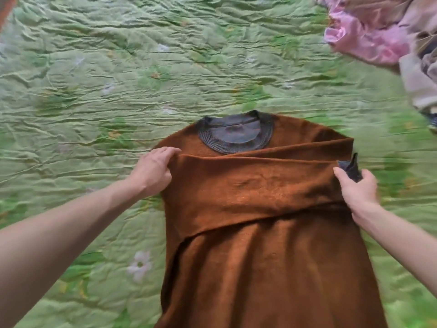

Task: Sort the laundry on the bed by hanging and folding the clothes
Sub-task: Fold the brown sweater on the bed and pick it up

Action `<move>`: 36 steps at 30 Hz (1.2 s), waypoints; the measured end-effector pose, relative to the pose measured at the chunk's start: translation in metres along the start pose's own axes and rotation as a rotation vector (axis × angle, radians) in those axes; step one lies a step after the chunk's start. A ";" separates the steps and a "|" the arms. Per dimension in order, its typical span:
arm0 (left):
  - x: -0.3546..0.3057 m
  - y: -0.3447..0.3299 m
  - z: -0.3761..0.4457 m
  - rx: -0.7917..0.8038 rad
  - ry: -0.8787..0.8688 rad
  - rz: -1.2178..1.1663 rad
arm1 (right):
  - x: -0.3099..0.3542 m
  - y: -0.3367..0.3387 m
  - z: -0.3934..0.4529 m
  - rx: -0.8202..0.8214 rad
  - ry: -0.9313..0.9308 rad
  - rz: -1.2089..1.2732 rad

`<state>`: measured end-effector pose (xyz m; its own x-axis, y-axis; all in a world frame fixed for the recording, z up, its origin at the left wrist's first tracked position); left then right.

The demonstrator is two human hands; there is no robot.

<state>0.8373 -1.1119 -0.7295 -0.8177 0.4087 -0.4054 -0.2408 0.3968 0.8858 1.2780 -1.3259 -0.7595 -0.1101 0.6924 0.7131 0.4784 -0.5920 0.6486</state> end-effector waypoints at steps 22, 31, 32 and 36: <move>0.069 0.021 0.011 -0.056 -0.078 0.365 | 0.033 -0.005 0.039 0.179 0.430 -0.187; 0.072 0.004 0.004 -0.083 0.106 0.386 | 0.043 -0.022 0.033 0.152 0.483 -0.489; 0.067 0.004 0.005 -0.119 0.114 0.330 | 0.042 -0.023 0.032 0.133 0.487 -0.500; 0.058 0.006 0.008 -0.201 0.098 0.178 | 0.039 -0.020 0.031 0.044 0.518 -0.503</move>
<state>0.7923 -1.0794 -0.7495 -0.9004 0.3725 -0.2248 -0.1800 0.1515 0.9719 1.2913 -1.2739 -0.7526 -0.7196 0.5861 0.3723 0.2945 -0.2280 0.9281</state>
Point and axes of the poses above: each hand's wrist, its own z-axis towards the middle knuckle, its own y-axis out of the back of the hand, x = y × z, the point moved 5 cm from there along z, towards the middle knuckle, and after that the axes turned 2 degrees about -y, right-handed, at the moved point
